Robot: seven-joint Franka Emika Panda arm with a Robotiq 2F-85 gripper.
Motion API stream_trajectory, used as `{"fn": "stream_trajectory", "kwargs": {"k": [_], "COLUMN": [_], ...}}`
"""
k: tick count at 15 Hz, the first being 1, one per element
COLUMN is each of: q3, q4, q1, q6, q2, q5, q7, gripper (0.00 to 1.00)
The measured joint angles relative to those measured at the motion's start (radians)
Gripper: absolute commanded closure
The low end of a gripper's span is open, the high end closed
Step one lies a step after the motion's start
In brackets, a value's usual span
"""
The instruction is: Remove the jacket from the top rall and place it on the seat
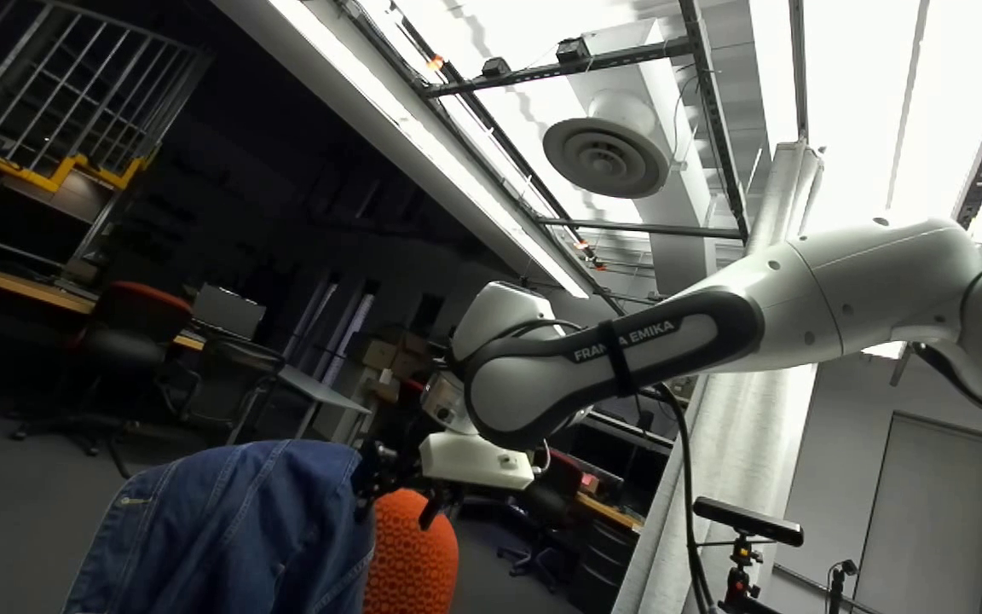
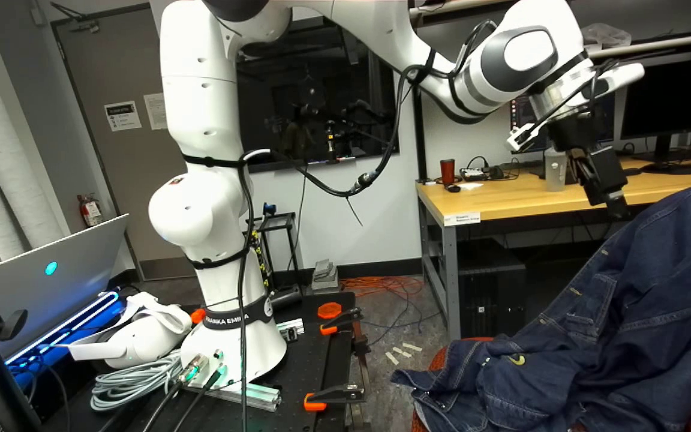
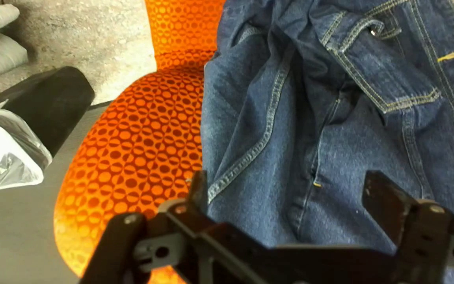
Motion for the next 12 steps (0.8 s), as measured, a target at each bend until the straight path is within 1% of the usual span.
{"fn": "stream_trajectory", "kwargs": {"k": [3, 7, 12], "q3": [-0.005, -0.018, -0.072], "q4": [0.050, 0.128, 0.237], "q1": [0.002, 0.014, 0.058], "q6": [0.057, 0.138, 0.208], "q2": [0.031, 0.103, 0.211], "q5": [-0.002, -0.002, -0.003], "q7": [0.017, 0.042, 0.061], "gripper": [0.00, 0.00, 0.00]}}
